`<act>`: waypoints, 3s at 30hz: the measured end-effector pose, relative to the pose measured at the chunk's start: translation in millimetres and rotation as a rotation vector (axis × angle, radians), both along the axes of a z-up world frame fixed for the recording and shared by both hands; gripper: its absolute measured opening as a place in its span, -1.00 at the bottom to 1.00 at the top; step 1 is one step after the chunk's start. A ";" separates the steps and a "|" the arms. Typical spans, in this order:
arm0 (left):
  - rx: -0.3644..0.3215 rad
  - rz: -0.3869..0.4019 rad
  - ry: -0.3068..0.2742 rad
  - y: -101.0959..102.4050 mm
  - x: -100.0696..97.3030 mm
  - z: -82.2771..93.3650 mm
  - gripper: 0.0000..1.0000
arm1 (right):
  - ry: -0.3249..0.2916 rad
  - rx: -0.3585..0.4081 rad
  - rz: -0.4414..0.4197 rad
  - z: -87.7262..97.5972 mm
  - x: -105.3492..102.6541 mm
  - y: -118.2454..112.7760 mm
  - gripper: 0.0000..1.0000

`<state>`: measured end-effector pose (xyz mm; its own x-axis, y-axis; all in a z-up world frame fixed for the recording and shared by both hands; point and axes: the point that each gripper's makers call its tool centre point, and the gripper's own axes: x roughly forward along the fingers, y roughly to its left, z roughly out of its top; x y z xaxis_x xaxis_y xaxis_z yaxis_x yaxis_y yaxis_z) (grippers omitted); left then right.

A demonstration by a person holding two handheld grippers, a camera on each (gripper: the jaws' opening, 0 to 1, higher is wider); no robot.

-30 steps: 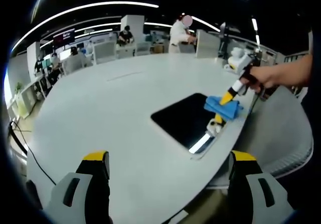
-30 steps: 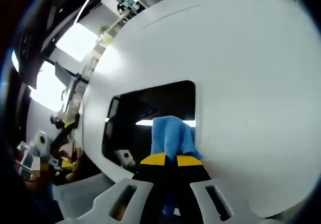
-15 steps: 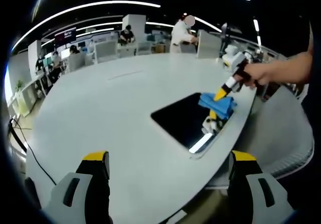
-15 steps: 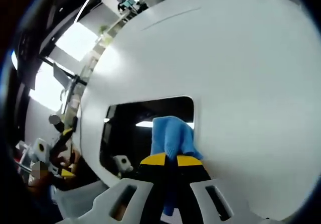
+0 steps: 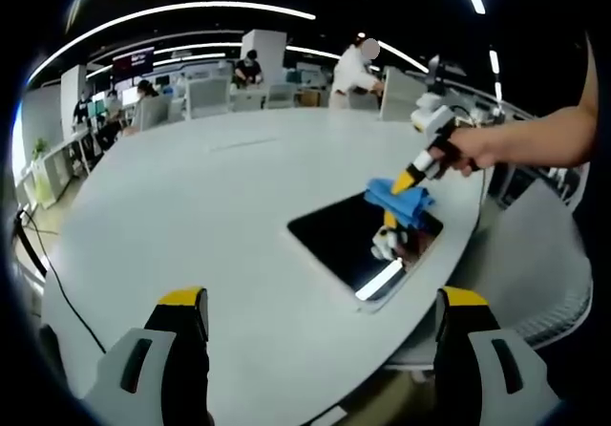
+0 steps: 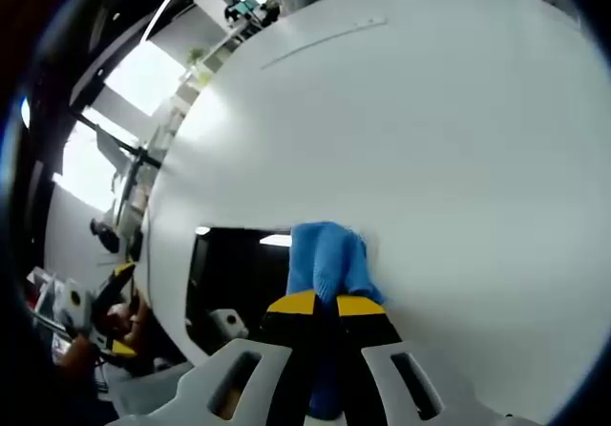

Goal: Wipe the mirror surface with the cleaning cloth until all visible marks leave the cleaned area.

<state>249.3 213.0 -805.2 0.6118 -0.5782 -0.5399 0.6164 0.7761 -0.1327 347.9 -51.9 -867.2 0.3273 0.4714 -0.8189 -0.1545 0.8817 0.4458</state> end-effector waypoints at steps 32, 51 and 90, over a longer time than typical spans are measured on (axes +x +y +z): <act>0.003 0.003 0.014 -4.7 4.8 -1.8 0.99 | -0.058 -0.026 0.029 -2.3 46.3 0.0 -1.00; 0.013 0.003 0.008 -4.1 9.7 1.4 0.99 | -0.039 0.005 0.045 2.1 44.8 -1.8 -1.00; 0.019 -0.037 -0.005 -24.2 6.4 0.0 0.99 | -0.038 0.013 -0.017 16.3 13.3 -91.0 -0.98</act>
<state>255.7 188.8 -805.2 0.5931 -0.5898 -0.5481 0.6451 0.7554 -0.1149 361.2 -142.9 -851.0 0.3666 0.4759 -0.7994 -0.1565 0.8786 0.4513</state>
